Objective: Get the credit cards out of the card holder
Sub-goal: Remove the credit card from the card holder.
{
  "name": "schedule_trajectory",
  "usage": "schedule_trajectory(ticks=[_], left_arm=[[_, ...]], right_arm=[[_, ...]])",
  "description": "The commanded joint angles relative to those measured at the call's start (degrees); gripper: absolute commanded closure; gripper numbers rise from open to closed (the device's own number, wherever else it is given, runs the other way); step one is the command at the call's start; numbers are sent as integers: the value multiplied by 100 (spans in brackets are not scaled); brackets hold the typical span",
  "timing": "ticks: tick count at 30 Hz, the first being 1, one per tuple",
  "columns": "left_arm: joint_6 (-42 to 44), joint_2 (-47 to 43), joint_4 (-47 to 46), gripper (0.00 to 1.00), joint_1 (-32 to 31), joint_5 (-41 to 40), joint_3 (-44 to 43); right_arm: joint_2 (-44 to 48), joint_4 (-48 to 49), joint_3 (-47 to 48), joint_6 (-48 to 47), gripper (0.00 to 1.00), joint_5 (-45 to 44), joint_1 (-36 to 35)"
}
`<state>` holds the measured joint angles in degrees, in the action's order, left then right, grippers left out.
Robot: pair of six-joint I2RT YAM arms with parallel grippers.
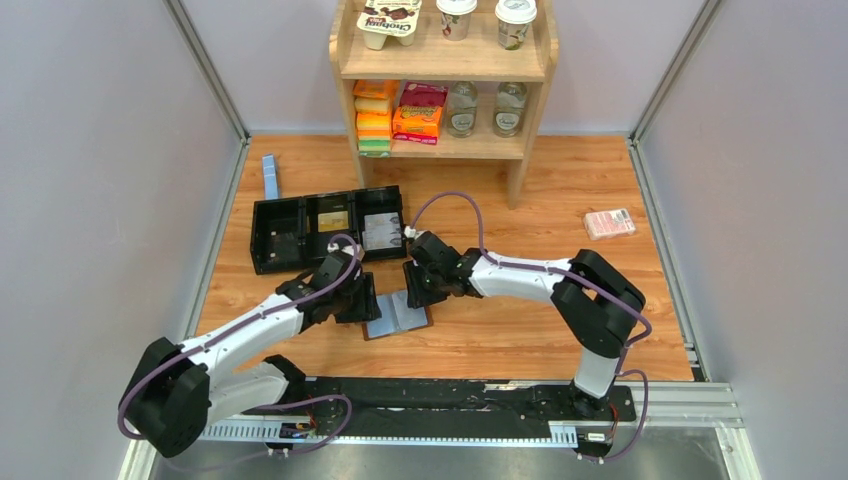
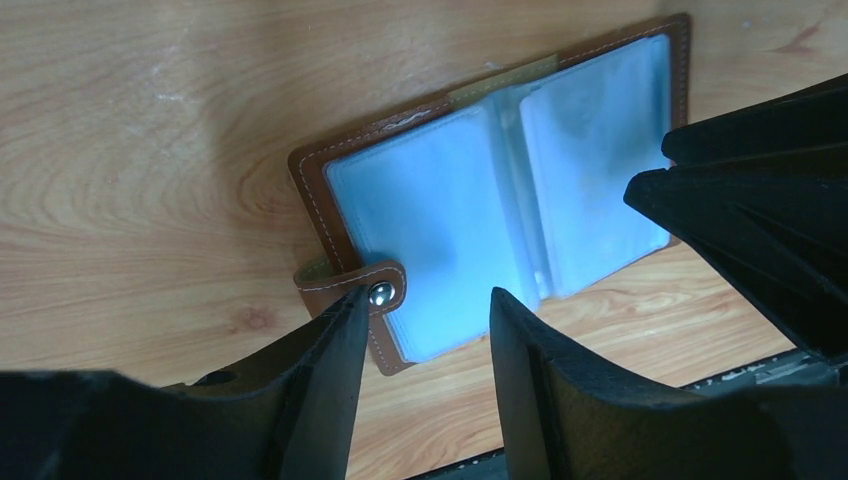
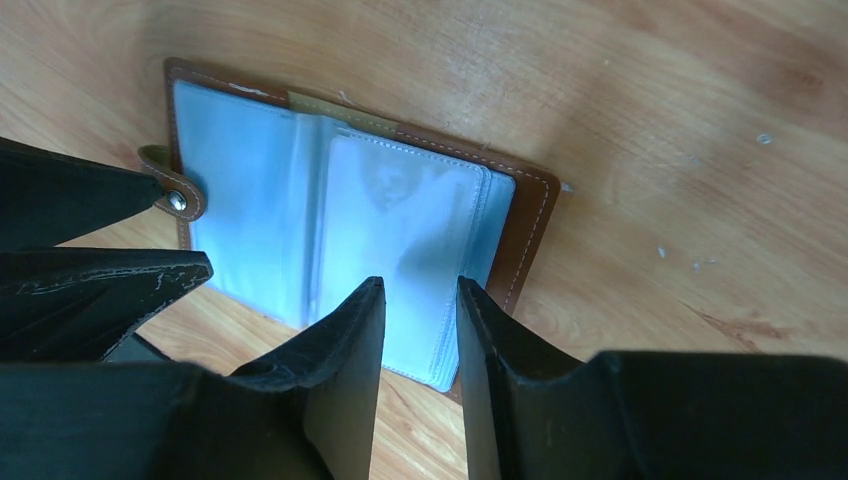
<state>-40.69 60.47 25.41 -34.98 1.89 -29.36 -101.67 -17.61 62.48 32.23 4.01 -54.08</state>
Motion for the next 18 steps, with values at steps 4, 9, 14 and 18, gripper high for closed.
schedule_trajectory(ticks=[4, 9, 14, 18], left_arm=[[-238, 378, -221, 46, -88, -13, 115], [-326, 519, -273, 47, -97, 22, 229], [-343, 633, -379, 47, -123, 92, 247], [-352, 642, -405, 48, -132, 101, 256]], right_arm=[[-275, 222, 19, 38, 65, 38, -67], [-275, 328, 36, -41, 64, 371, -85], [-187, 670, 28, 46, 65, 916, -93], [-151, 917, 36, 99, 64, 1251, -93]])
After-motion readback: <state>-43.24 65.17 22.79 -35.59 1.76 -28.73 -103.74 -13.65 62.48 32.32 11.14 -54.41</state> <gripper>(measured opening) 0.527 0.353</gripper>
